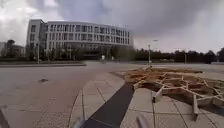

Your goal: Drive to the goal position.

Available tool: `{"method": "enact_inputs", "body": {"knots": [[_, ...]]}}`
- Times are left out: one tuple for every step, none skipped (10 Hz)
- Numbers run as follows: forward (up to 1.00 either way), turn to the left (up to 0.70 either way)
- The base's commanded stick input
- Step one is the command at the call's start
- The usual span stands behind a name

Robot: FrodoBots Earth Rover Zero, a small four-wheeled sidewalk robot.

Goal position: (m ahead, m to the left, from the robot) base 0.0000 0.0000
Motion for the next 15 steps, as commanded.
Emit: {"method": "enact_inputs", "body": {"knots": [[0.04,0.0],[0.04,0.0],[0.04,0.0],[0.04,0.0],[0.04,0.0],[0.04,0.0],[0.04,0.0],[0.04,0.0],[0.04,0.0],[0.04,0.0],[0.04,0.0],[0.04,0.0],[0.04,0.0],[0.04,0.0],[0.04,0.0]]}}
